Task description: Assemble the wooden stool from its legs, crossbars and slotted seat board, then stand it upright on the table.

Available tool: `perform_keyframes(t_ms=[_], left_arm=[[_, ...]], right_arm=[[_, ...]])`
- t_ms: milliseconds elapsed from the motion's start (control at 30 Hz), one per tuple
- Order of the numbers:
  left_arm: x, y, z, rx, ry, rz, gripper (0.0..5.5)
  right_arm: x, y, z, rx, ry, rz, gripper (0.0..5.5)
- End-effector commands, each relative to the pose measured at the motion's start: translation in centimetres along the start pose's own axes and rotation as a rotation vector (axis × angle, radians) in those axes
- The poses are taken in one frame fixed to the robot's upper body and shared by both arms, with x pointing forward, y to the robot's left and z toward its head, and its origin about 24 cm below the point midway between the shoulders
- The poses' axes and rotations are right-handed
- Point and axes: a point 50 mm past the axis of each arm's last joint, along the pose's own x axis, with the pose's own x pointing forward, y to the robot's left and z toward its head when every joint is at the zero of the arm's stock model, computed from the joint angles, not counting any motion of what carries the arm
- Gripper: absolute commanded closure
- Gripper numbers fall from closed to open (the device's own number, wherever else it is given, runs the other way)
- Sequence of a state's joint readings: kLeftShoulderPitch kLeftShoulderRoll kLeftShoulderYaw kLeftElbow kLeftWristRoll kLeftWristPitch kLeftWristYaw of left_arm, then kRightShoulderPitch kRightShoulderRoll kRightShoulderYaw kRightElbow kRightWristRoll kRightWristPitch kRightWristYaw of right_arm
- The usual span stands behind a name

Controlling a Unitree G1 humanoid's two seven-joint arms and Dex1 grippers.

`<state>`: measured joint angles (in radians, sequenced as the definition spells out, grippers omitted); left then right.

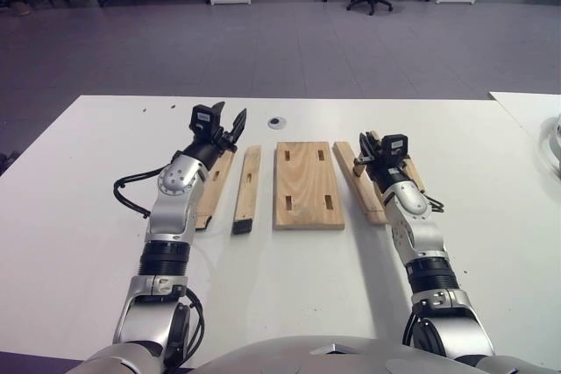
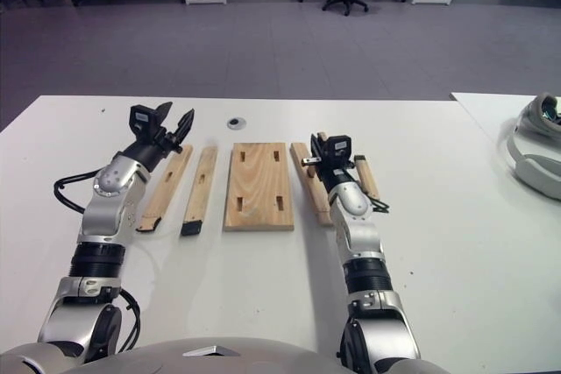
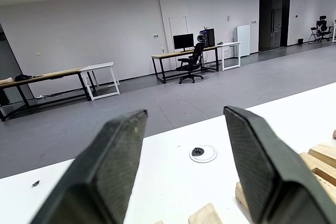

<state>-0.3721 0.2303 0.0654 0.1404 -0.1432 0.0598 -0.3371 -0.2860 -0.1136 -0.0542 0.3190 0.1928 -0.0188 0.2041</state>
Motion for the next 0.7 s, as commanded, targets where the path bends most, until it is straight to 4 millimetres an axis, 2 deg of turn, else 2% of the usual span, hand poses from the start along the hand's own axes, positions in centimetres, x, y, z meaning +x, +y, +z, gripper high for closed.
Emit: perform_keyframes(t_ms=[33, 100, 200, 467, 500, 567, 700], left_arm=[[0.0, -0.1, -0.2, 0.023, 0.014, 0.008, 2.83], [0.1, -0.1, -0.1, 0.023, 0.011, 0.011, 2.83], [0.2, -0.1, -0.1, 0.025, 0.005, 0.016, 2.83], [0.4, -0.1, 0.1, 0.026, 0.001, 0.015, 2.83], [0.3, -0.1, 0.0, 0.024, 0.002, 0.015, 2.83], [0.3, -0.4, -0.1, 0.018, 0.003, 0.014, 2.83], [0.1, -0.7, -0.2, 0.013, 0.005, 0.013, 2.83]], right_arm=[[-2.1, -0.6, -3.2, 0.006, 0.143, -0.032, 4.7], [-1.5, -0.7, -1.7, -0.015, 0.087, -0.024, 4.43], [-1.2, -0.8, -0.8, -0.039, 0.083, -0.008, 3.79], [-2.1, 0.0, -1.4, 0.023, 0.331, 0.056, 2.26], [-2.3, 0.1, -1.5, 0.021, 0.355, 0.034, 1.92], [-2.6, 0.0, -2.0, -0.005, 0.413, -0.009, 1.57], [-3.4, 0.0, -3.0, -0.028, 0.512, -0.004, 1.57]])
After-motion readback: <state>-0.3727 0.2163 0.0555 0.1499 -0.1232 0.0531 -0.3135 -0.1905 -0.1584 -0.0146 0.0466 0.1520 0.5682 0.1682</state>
